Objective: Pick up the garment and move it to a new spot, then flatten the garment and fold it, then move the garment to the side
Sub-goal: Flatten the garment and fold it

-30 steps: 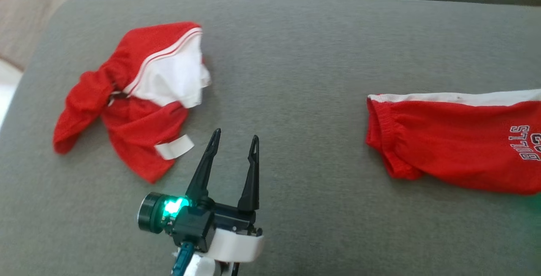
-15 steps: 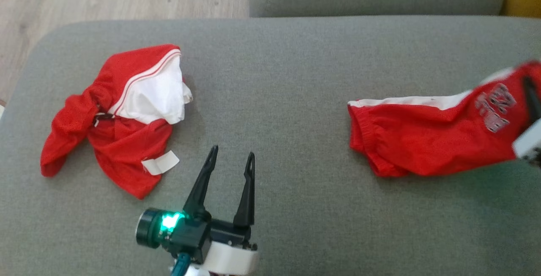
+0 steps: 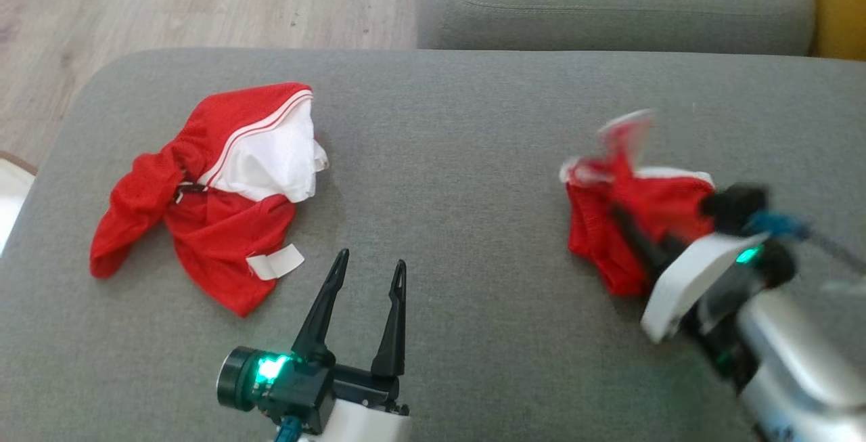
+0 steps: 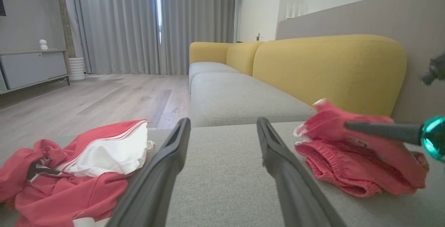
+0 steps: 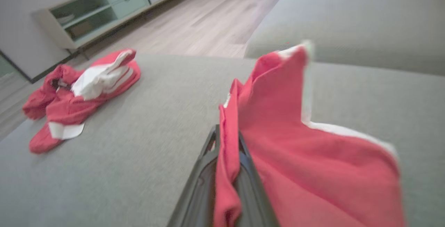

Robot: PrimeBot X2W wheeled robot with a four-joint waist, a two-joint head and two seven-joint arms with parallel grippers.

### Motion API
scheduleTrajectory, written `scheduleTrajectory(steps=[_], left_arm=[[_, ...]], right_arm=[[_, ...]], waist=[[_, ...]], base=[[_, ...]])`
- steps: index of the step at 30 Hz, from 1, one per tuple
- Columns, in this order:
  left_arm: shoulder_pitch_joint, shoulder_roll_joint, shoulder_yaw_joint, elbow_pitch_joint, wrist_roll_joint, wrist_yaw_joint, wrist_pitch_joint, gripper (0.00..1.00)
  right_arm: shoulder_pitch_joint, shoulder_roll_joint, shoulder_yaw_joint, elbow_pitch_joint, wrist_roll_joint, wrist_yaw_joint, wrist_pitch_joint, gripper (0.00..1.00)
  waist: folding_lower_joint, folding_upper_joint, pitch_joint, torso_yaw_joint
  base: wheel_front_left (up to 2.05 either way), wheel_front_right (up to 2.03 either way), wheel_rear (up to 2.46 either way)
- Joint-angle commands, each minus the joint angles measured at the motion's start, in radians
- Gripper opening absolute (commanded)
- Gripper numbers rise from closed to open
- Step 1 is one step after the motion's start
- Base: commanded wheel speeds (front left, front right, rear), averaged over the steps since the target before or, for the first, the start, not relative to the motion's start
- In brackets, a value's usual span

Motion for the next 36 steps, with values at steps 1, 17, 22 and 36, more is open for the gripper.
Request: scheduleTrajectory(steps=[1,17,22,36], left_arm=[[-0.022,-0.002,0.033,-0.034,-0.002,-0.003,-0.005,1.00],[0.099,-0.002,0.144,-0.097,-0.020,0.052,-0.005,1.00],[0.173,-0.002,0.191,-0.106,-0.013,0.055,-0.005,1.00],[0.213,-0.002,0.240,-0.107,-0.025,0.051,-0.005,1.00]], right_arm=[[0.008,0.003,0.033,-0.017,-0.013,0.004,0.004,0.07],[0.255,0.129,-0.134,-0.059,-0.216,0.004,-0.367,1.00],[0.364,0.192,-0.228,-0.160,-0.294,0.004,-0.370,1.00],[0.429,0.229,-0.288,-0.172,-0.353,0.004,-0.371,1.00]], waist=[[0.0001,-0.0001,0.001,0.007],[0.0001,-0.0001,-0.090,-0.049],[0.0001,-0.0001,-0.116,-0.070],[0.0001,-0.0001,-0.149,-0.076]], base=[[0.00,0.00,0.00],[0.00,0.00,0.00],[0.00,0.00,0.00],[0.00,0.00,0.00]])
